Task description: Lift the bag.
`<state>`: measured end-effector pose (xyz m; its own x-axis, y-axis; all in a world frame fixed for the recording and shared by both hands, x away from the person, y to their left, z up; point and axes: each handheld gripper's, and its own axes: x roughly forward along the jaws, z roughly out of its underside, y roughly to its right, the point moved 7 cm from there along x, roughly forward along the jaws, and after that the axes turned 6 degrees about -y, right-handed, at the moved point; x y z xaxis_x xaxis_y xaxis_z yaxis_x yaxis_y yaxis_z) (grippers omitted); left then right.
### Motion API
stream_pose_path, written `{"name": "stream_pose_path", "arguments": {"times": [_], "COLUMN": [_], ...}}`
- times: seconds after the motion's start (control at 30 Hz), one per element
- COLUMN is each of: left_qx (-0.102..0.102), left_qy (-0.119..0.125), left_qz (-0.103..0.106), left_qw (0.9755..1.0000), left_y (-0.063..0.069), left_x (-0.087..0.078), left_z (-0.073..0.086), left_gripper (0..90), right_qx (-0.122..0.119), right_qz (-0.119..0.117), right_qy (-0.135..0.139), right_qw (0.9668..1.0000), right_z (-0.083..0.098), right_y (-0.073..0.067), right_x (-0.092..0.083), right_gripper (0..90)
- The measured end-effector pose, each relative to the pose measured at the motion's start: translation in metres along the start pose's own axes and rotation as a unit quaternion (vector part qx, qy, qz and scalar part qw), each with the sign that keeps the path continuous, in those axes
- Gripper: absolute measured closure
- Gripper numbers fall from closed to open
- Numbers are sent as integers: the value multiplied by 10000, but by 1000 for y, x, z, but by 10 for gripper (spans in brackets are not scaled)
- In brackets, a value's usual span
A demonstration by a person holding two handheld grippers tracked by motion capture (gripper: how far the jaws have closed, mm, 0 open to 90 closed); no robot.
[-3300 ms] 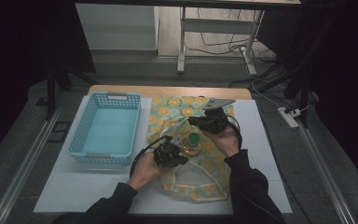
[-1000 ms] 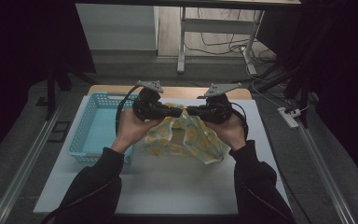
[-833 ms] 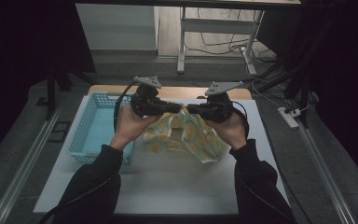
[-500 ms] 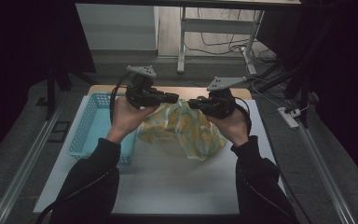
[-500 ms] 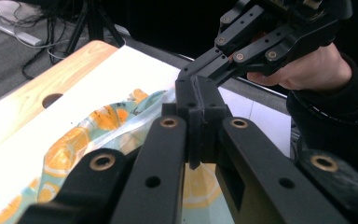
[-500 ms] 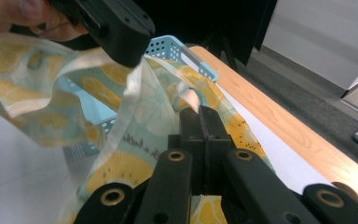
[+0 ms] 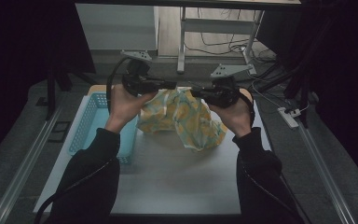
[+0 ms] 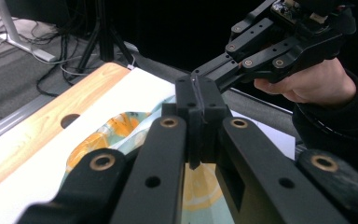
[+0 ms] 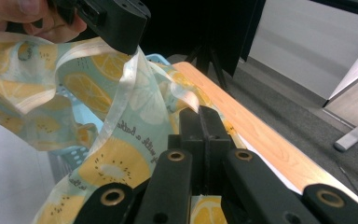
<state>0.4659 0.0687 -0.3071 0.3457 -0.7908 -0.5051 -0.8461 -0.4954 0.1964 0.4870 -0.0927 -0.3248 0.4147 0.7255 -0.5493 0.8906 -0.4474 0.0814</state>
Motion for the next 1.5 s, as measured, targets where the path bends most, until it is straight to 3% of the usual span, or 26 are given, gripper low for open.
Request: {"name": "stream_pose_path", "arguments": {"times": [0.53,0.67,0.73,0.83,1.03,1.4,1.5], "left_qx": [59,34,27,39,-3,60,65], "left_qy": [276,562,556,414,198,191,178], "left_qz": [-245,-166,-190,-267,-144,-135,-173], "left_qw": [9993,9983,9983,9988,9997,9997,9997], "left_y": [-3,-2,-2,-2,-4,-3,-5], "left_x": [-18,-30,-33,-29,-14,-11,-12], "left_z": [-36,-49,-52,-48,-35,-31,-25], "left_gripper": [900,900,900,900,900,897,896], "right_qx": [-58,-53,-47,-49,-119,-276,-273], "right_qz": [360,450,479,512,588,819,813], "right_qy": [88,80,79,106,83,320,243], "right_qw": [9993,9989,9988,9986,9982,9957,9960], "right_z": [-29,-34,-36,-39,-46,-76,-75], "right_y": [15,18,19,20,17,9,10], "right_x": [-16,-20,-21,-22,-20,-31,-27], "right_gripper": [900,900,900,900,900,900,900]}}
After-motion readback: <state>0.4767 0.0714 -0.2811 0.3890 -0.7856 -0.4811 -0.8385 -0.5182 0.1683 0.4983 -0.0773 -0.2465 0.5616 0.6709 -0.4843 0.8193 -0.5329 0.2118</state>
